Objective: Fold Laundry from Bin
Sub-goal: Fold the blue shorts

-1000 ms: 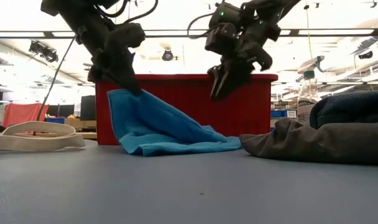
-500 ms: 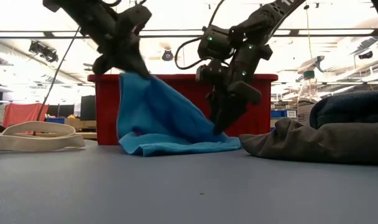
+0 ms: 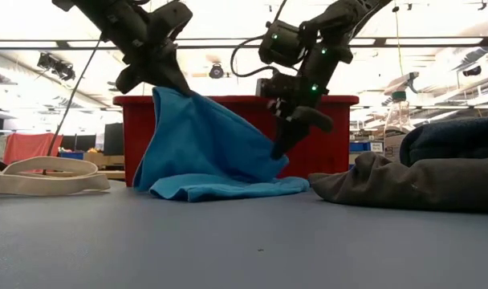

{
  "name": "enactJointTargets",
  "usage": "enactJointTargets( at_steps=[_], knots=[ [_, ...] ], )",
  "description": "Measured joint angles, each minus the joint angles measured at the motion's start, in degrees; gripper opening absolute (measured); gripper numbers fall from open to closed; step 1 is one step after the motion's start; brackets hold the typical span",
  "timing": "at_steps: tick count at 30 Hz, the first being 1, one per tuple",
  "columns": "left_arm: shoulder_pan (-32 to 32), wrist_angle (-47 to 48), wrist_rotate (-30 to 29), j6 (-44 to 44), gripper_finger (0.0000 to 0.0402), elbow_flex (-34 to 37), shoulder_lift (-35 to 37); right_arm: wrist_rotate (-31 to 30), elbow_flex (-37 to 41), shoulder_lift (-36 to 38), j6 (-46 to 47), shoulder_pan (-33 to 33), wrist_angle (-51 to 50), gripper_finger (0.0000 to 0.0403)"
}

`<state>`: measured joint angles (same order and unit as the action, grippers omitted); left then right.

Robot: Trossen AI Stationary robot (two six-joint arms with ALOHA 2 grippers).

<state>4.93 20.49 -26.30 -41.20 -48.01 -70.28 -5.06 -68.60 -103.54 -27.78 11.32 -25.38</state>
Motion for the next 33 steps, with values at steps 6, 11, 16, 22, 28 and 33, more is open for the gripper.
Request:
enactJointTargets(
  at_steps=[6, 11, 16, 22, 28, 33],
  knots=[
    [1.18, -3.91, 0.13, -1.49, 0.0002, 0.00, -1.95, -8.92, -0.02, 3.63, -11.17, 0.19, -2.15, 0.0014],
    [3.27, -11.15, 3.33, -2.04, 0.0002, -0.04, -6.33, -8.60, -0.02, 4.91, -14.25, 0.45, -9.14, 0.0014],
    [5.50, -16.54, 6.44, -5.56, 0.0010, -0.07, -14.19, -1.67, 2.66, 4.26, -12.92, 1.18, -10.21, 0.0014],
    [6.99, -22.86, 12.69, -12.74, 0.0076, -0.04, -23.64, -1.07, 5.57, 3.68, -7.51, 1.98, -7.85, 0.0086],
    [6.89, -25.45, 17.42, -15.00, 0.0137, 0.00, -24.59, 0.53, 4.32, 7.01, 1.03, 1.65, -11.09, 0.0177],
    [4.63, -23.18, 15.41, -14.83, 0.0154, -0.17, -22.45, 7.62, 3.85, 7.98, 11.82, 0.52, -4.09, 0.0197]
  ],
)
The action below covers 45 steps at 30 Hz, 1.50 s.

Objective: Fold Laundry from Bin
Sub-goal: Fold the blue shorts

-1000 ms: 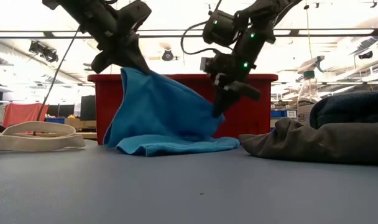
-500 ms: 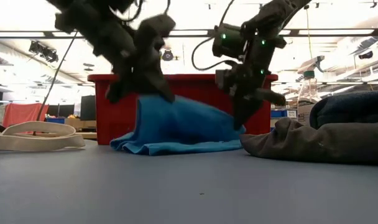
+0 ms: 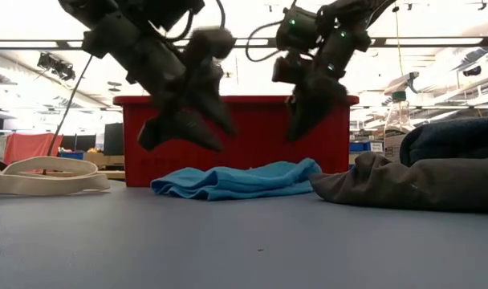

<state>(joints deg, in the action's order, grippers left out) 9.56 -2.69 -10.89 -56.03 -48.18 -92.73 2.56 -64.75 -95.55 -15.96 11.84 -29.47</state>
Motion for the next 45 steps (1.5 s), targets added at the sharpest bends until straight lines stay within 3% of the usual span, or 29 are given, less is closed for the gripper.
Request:
enactJointTargets(
  at_steps=[7, 12, 16, 21, 24, 27, 34, 37, 41, 45],
  knots=[
    [-6.25, 11.32, -2.98, 4.00, 0.0155, 0.10, -0.94, 1.75, -0.04, -6.38, 18.20, -2.24, 13.95, 0.0172],
    [-7.40, 20.07, 2.88, 1.97, 0.0155, 0.02, -1.80, 1.11, 0.06, -10.49, 35.33, -4.30, 12.26, 0.0149],
    [-4.41, 24.43, 8.85, -9.33, 0.0155, -0.10, -1.55, 3.64, 0.04, -13.64, 42.62, -7.24, 11.94, 0.0138],
    [2.95, 14.97, 22.33, -23.03, 0.0156, 0.25, -1.85, 8.50, -0.14, -14.52, 43.27, -11.79, 12.20, 0.0135],
    [6.49, 3.80, 22.25, -26.57, 0.0156, 0.12, -1.46, 11.39, 0.15, -12.01, 45.80, -14.01, 10.89, 0.0135],
    [7.12, -1.62, 20.19, -26.91, 0.0156, 0.15, -0.30, 9.78, 0.09, -6.65, 49.73, -15.38, 10.74, 0.0135],
    [0.86, 2.38, 16.43, -13.39, 0.0156, 0.20, 6.28, 0.45, 0.00, 4.06, 59.06, -15.02, 10.25, 0.0147],
    [-3.89, 3.78, 15.59, -5.30, 0.0159, 0.17, 7.54, -1.94, -0.02, 5.33, 63.62, -14.21, 9.52, 0.0169],
    [-11.29, 3.14, 20.50, 4.67, 0.0187, 0.15, 5.81, -0.35, 0.02, 2.86, 67.93, -12.01, 9.61, 0.0218],
    [-17.79, 3.29, 24.41, 12.40, 0.0245, 0.19, 2.71, 4.32, 0.11, -0.23, 72.98, -8.78, 7.54, 0.0270]
  ],
)
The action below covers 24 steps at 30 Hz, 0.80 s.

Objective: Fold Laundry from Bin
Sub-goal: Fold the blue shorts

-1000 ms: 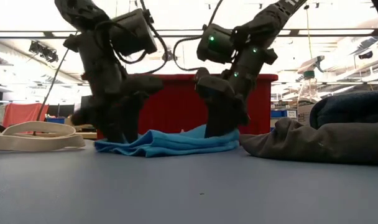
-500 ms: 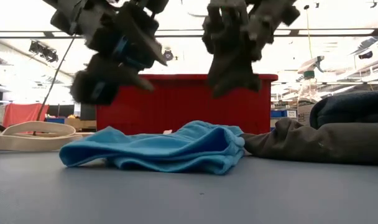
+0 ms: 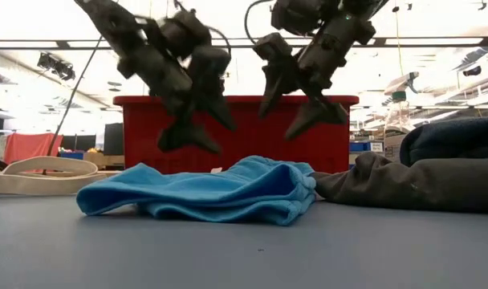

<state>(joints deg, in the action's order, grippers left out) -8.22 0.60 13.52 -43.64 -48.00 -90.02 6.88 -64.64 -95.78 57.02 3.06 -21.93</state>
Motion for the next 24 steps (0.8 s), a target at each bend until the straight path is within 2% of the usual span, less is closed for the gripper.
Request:
enactJointTargets(
  at_steps=[5, 10, 16, 20, 24],
  knots=[
    [-4.50, 0.08, 6.20, 8.58, 0.0315, -0.01, -2.83, -6.46, -0.04, 1.40, 7.79, -1.66, -4.38, 0.0308],
    [-4.69, -1.81, 8.54, 13.26, 0.0352, -0.01, -6.16, -7.60, -0.06, 1.77, 12.71, -2.70, -5.67, 0.0315],
    [-4.25, -9.10, 8.71, 10.32, 0.0357, -0.01, -11.77, -12.25, -0.06, 1.57, 18.21, -3.40, -9.46, 0.0313],
    [-4.13, -16.14, 8.39, 5.54, 0.0355, -0.03, -15.31, -12.40, 0.06, 1.55, 17.58, -2.50, -10.05, 0.0307],
    [-3.06, -21.13, 6.89, 5.49, 0.0324, -0.12, -17.86, -11.00, 3.27, 1.55, 16.47, -0.21, -7.23, 0.0302]
  ],
)
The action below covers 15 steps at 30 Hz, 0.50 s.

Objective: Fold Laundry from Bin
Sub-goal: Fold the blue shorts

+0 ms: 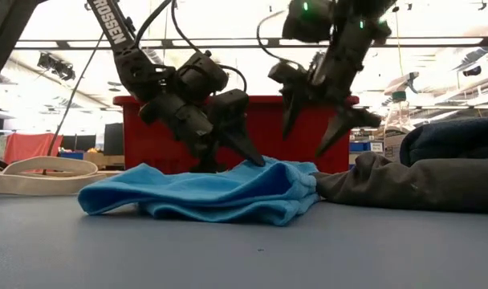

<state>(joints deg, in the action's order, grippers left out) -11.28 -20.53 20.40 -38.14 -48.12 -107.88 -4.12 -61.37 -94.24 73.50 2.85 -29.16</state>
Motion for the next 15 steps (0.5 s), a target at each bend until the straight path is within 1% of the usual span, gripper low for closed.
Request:
enactJointTargets(
  at_steps=[1, 3, 6, 7, 9, 11, 13, 15],
  knots=[
    [0.23, -0.35, -0.54, 0.21, 0.0310, -0.02, -0.39, 0.76, 1.72, 0.00, 0.04, 0.75, 2.68, 0.0301],
    [0.40, -0.33, -1.48, 0.38, 0.0274, -0.08, -0.62, 3.67, 6.32, 0.00, 0.39, 2.08, 11.33, 0.0300],
    [0.40, 0.05, -1.92, 2.16, 0.0207, -0.09, -0.68, 8.21, 13.05, -0.07, 2.09, 3.33, 23.71, 0.0299],
    [0.31, 0.11, -2.44, 2.64, 0.0185, -0.09, -0.67, 8.77, 14.90, -0.07, 2.74, 3.47, 26.75, 0.0299],
    [-0.32, 0.26, -2.58, 1.93, 0.0140, -0.09, -0.61, 10.23, 17.91, -0.07, 2.88, 3.56, 30.33, 0.0299],
    [-0.94, 0.76, -3.32, -0.19, 0.0105, -0.15, -0.59, 11.60, 19.94, -0.09, 0.85, 3.47, 34.75, 0.0299],
    [-1.44, 1.12, -3.98, -1.30, 0.0078, -0.23, -0.61, 12.07, 20.83, -0.21, -0.27, 3.29, 37.29, 0.0299],
    [-1.78, 1.13, -4.08, -1.53, 0.0061, -0.19, -0.61, 11.24, 21.87, -0.88, -1.81, 3.33, 36.76, 0.0299]
  ],
)
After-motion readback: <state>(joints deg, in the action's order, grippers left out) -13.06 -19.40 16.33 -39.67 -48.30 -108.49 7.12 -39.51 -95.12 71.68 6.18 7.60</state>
